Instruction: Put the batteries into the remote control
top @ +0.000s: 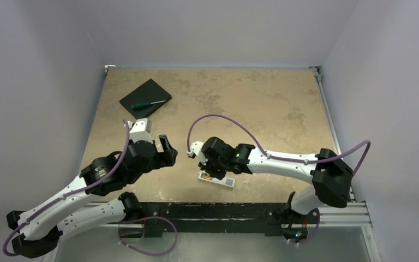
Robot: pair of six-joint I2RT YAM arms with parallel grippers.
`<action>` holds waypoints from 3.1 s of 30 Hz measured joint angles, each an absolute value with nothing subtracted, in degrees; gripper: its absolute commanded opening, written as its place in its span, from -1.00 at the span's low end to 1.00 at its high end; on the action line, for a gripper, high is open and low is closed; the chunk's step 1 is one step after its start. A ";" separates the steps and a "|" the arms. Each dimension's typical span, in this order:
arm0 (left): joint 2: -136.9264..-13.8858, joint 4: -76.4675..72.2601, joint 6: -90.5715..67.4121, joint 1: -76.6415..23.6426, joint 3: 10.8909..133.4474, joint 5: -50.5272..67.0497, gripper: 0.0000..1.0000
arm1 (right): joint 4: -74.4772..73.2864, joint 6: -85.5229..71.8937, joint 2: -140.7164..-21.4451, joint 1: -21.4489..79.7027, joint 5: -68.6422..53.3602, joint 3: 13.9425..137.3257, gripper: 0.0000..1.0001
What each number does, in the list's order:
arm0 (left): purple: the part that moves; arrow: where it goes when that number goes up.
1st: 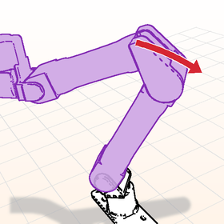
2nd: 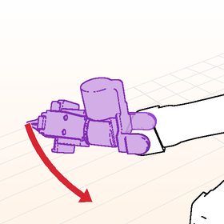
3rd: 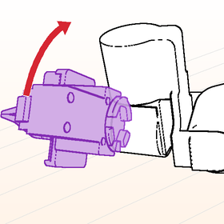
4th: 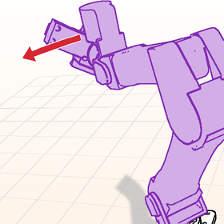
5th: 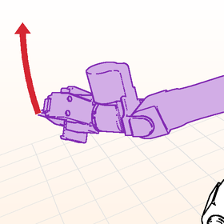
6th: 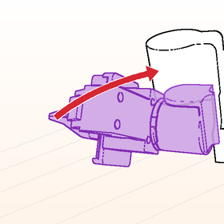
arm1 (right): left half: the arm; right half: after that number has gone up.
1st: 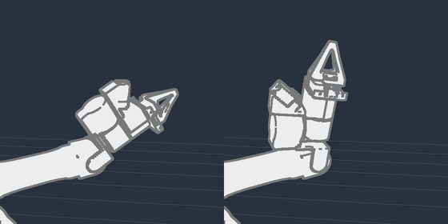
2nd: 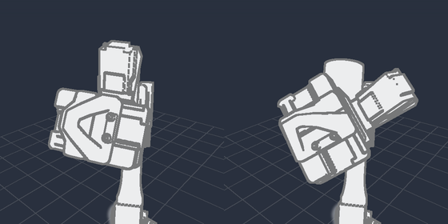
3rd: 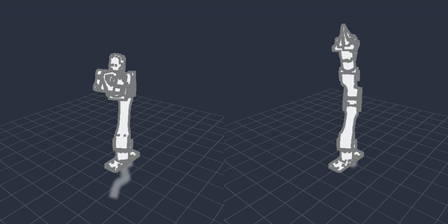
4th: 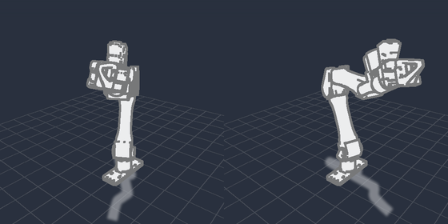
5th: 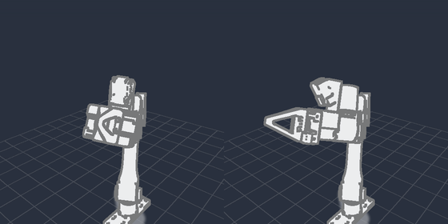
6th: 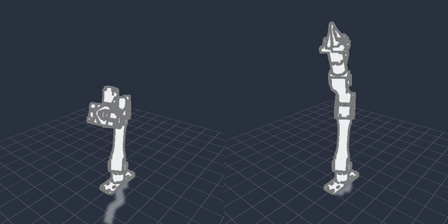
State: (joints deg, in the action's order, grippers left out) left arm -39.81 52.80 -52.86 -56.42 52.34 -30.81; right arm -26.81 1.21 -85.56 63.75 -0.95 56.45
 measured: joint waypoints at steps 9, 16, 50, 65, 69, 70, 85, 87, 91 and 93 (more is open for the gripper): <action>-37.78 54.13 -52.88 -56.42 52.29 -31.33 0.74 | -26.30 1.04 -88.42 63.81 -0.93 57.23 -0.86; -37.60 54.30 -52.88 -56.42 52.27 -31.33 0.74 | -26.11 1.04 -89.95 64.03 -0.91 57.34 -0.81; -36.62 54.57 -52.93 -56.42 51.64 -31.35 0.75 | -26.39 1.02 -93.47 64.23 0.97 59.13 -0.58; -36.88 54.52 -52.93 -56.42 51.62 -31.31 0.75 | -26.44 0.99 -93.47 64.60 0.97 59.13 -0.38; -36.91 54.48 -52.93 -56.42 51.59 -31.31 0.75 | -26.55 0.99 -93.47 64.60 1.02 59.13 -0.35; -36.91 54.43 -52.93 -56.42 51.48 -31.29 0.75 | -26.55 0.99 -93.47 64.60 1.06 59.13 -0.34; -39.46 50.09 -52.93 -56.42 46.72 -27.42 0.75 | -24.75 -5.98 -81.45 64.60 3.88 54.76 -0.34; -39.90 48.93 -52.93 -56.42 45.74 -26.52 0.75 | -24.23 -7.94 -79.31 64.60 4.91 53.17 -0.34; -40.75 45.91 -52.93 -56.42 43.33 -24.27 0.75 | -22.85 -12.84 -74.96 64.49 6.85 49.25 -0.35; -41.34 44.49 -52.93 -56.42 42.19 -23.16 0.75 | -22.76 -15.05 -73.52 64.45 7.25 47.90 -0.36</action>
State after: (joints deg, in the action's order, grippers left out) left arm -41.34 44.49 -52.93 -56.42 42.19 -23.16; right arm -22.76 -15.05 -73.52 64.45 7.25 47.90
